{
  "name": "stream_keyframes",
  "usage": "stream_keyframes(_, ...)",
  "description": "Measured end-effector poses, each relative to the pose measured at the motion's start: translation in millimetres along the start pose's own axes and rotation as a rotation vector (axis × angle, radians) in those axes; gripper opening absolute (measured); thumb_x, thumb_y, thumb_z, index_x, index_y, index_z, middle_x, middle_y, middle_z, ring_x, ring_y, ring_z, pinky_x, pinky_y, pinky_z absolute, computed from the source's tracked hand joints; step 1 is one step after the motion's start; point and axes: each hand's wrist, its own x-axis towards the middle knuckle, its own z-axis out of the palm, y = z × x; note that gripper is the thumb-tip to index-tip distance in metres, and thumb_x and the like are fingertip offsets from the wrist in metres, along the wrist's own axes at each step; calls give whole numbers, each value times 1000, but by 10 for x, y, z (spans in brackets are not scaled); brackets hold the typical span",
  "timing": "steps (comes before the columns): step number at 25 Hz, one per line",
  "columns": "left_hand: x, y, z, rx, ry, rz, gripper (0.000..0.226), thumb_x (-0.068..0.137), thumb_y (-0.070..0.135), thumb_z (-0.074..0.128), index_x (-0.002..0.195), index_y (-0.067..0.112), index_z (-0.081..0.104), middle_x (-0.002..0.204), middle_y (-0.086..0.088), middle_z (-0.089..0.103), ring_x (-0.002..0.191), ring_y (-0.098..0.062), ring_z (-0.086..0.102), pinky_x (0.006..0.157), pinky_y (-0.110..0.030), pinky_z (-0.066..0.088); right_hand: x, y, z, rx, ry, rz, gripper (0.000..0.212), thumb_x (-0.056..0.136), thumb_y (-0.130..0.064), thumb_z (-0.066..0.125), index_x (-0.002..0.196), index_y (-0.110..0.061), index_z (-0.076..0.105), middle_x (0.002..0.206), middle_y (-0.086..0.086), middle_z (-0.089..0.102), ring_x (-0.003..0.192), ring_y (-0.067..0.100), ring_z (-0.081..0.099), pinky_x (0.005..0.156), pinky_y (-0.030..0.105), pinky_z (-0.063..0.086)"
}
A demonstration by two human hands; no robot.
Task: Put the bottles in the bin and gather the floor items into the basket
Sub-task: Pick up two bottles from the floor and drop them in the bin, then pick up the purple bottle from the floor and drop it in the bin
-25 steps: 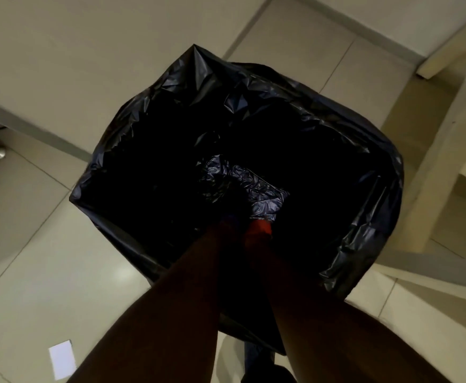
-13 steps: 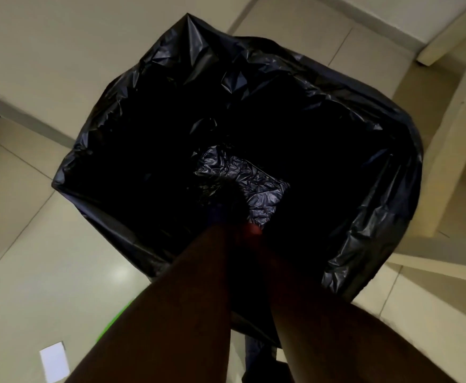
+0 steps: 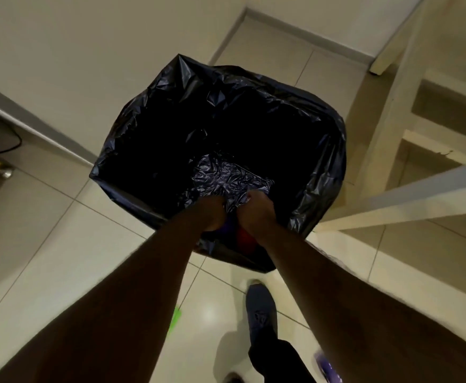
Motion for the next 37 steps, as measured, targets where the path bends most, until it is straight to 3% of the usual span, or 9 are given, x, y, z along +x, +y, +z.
stream_keyframes(2,-360,-39,-51,-96,152,115,41,94,7,49,135,13,52,135,-15,53,118,-32,55,100,-44,47,-425,51,-158,36,142,-167,21,93,-4,48,108,-10,62,102,5,64,97,26,61,71,12,44)
stream_keyframes(5,-1021,-119,-21,58,484,311,41,92,20,56,133,22,53,142,-2,49,137,-31,35,109,-54,33,-1073,294,-354,-55,367,-400,21,91,-10,51,108,-9,64,110,7,63,102,25,56,85,32,45)
stream_keyframes(7,-1462,-163,114,90,653,368,43,88,25,62,130,22,55,143,-3,48,142,-34,26,109,-59,30,-1464,582,-461,-206,526,-496,19,90,-13,54,106,-11,64,108,7,64,99,27,57,85,36,43)
stream_keyframes(12,-2199,-151,786,17,876,389,48,80,20,73,126,12,60,139,-15,51,134,-40,40,98,-60,39,-2177,1518,-419,-323,593,-443,27,88,-18,62,114,-16,62,117,4,63,103,24,59,88,36,47)
stream_keyframes(15,-2367,-80,1397,44,832,455,50,84,32,65,130,15,54,141,-15,48,132,-37,42,101,-53,36,-2365,2142,-319,-321,517,-341,30,88,-20,64,117,-14,62,118,5,64,105,23,61,90,36,50)
stream_keyframes(18,-2370,7,2054,33,657,483,53,85,40,56,134,20,49,143,-9,45,133,-31,41,104,-53,34,-2476,2796,-217,-278,485,-214,35,87,-20,66,121,-16,59,121,4,64,108,22,62,90,37,54)
stream_keyframes(25,-1888,236,3381,162,380,505,61,83,38,68,137,20,48,146,-5,45,134,-27,42,102,-57,37,-2428,4278,5,-138,501,132,49,82,-26,72,127,-17,53,122,4,64,105,22,64,90,36,55)
stream_keyframes(30,-1385,423,4261,228,305,574,62,83,45,60,137,15,52,145,-8,48,133,-29,46,100,-56,41,-2088,5283,200,-43,443,381,69,84,-39,69,141,-17,35,136,6,50,115,25,55,94,38,50)
stream_keyframes(37,-683,352,5043,365,243,643,71,81,39,70,143,15,43,150,-7,41,137,-30,40,101,-53,40,-1432,6035,600,291,439,646,92,80,-43,75,149,-20,18,145,10,39,126,32,50,97,47,50)
